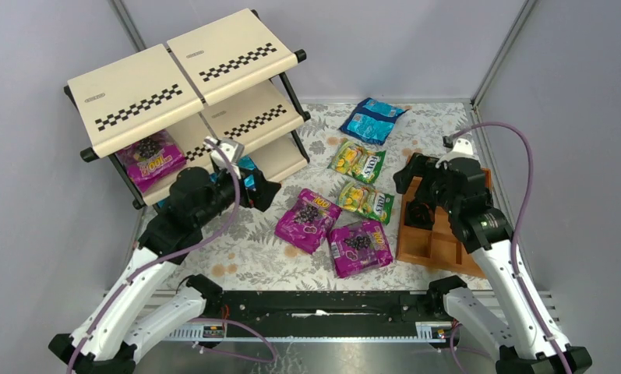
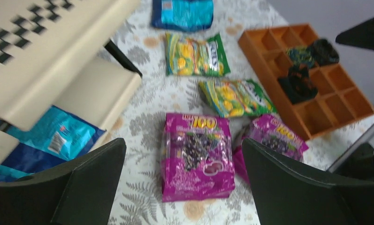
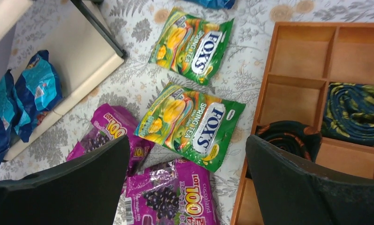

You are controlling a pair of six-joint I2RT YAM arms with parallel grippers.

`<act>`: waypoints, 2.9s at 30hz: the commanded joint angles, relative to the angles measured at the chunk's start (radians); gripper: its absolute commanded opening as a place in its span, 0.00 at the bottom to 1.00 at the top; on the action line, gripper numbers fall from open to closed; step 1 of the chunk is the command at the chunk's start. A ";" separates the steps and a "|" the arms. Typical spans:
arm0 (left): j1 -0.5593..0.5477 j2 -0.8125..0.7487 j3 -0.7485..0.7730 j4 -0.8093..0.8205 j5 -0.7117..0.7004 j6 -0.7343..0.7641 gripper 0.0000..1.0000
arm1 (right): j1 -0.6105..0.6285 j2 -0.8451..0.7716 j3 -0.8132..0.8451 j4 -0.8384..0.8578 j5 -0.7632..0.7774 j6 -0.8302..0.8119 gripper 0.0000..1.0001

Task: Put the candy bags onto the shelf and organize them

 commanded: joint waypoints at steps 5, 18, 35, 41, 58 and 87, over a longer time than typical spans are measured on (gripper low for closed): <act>-0.001 -0.007 -0.040 -0.024 0.003 0.018 0.99 | -0.006 0.050 -0.054 0.127 -0.184 0.022 1.00; -0.002 -0.068 -0.095 0.030 -0.078 -0.026 0.99 | 0.091 0.280 -0.177 0.245 -0.478 0.066 1.00; -0.002 -0.050 -0.118 0.027 -0.068 -0.022 0.99 | 0.264 0.545 -0.079 0.146 0.080 -0.157 1.00; -0.001 -0.066 -0.122 0.037 -0.065 -0.021 0.99 | 0.516 0.607 -0.081 0.175 0.571 -0.254 1.00; -0.002 -0.095 -0.133 0.047 -0.038 -0.022 0.99 | 0.681 1.030 0.066 0.357 0.951 -0.542 0.86; 0.003 -0.075 -0.141 0.057 -0.032 -0.031 0.99 | 0.708 0.766 0.008 0.418 0.984 -0.495 0.14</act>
